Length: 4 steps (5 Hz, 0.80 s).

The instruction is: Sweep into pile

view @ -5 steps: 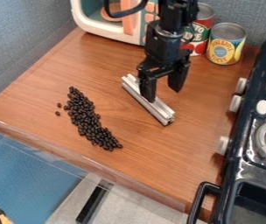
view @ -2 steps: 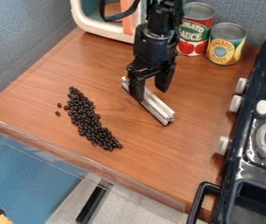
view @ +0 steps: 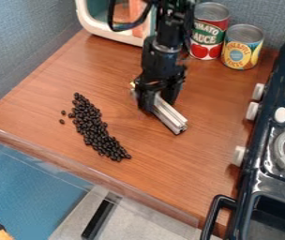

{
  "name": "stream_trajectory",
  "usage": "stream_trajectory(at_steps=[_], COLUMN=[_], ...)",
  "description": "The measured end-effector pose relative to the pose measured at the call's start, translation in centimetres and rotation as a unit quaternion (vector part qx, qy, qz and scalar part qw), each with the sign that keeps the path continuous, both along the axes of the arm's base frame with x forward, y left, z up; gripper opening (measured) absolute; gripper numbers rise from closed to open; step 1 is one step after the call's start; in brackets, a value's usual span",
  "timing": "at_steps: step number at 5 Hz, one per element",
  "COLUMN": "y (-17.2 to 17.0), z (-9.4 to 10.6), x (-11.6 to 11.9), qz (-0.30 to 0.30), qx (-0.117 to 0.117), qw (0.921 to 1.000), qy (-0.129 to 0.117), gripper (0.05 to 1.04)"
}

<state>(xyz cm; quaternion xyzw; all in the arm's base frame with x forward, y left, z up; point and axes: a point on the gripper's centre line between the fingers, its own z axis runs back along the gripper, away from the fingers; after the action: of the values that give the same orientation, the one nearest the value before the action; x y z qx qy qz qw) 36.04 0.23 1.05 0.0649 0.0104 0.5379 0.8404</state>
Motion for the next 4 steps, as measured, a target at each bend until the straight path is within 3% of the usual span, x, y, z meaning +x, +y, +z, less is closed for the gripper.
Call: stream_trajectory(at_steps=[1, 2, 3, 4], y=[0.0, -0.5, -2.3, -3.9], z=[-0.3, -0.3, 0.5, 3.6], x=[-0.8, -2.3, -3.6, -3.2], qz=[-0.006, -0.004, 0.005, 0.056], qx=[0.008, 0.004, -0.016, -0.044], qw=[0.9999, 1.0000, 0.9998, 0.9974], qy=[-0.002, 0.002, 0.013, -0.011], gripper=[0.410, 0.396, 0.396, 0.396])
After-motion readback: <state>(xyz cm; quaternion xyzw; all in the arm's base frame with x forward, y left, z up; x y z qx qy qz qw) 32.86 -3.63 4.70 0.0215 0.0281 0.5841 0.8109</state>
